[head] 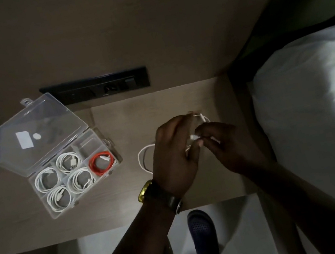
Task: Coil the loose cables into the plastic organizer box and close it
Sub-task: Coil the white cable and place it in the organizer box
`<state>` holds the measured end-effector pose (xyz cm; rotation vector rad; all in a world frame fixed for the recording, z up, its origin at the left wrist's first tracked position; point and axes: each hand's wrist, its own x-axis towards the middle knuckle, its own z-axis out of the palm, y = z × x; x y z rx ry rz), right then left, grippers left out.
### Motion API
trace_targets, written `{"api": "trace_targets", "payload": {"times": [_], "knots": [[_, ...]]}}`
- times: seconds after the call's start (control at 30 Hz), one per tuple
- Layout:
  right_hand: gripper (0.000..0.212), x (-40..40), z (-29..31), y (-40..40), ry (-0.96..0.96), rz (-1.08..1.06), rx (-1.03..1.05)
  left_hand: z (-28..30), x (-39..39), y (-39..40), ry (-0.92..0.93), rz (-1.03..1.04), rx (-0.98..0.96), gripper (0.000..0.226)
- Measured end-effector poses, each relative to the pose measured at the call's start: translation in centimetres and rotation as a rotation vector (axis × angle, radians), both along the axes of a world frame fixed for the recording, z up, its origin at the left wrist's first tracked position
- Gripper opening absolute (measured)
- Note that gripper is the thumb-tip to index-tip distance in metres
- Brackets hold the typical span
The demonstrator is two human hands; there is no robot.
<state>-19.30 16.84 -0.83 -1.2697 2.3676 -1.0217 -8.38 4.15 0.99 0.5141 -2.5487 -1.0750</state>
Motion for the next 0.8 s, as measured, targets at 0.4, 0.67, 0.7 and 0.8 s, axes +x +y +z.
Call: {"api": "trace_targets", "payload": {"times": [0.4, 0.67, 0.7, 0.8], "knots": [[0.027, -1.2, 2.9, 0.1, -0.57, -0.088, -0.107, 8.3, -1.2, -4.3, -0.25, 0.146, 1.927, 0.024], [0.013, 4.6, 4.4, -0.8, -1.478, 0.014, -0.142, 4.3, 0.5, -2.6, 0.413, 0.438, 1.832, 0.018], [0.009, 4.9, 5.0, -0.9, -1.578, 0.069, -0.087, 3.7, 0.9, -2.7, 0.43, 0.459, 1.668, 0.016], [0.015, 4.6, 6.6, -0.8, -1.428, 0.216, 0.179, 2.3, 2.2, -3.6, 0.283, 0.393, 0.885, 0.014]]}}
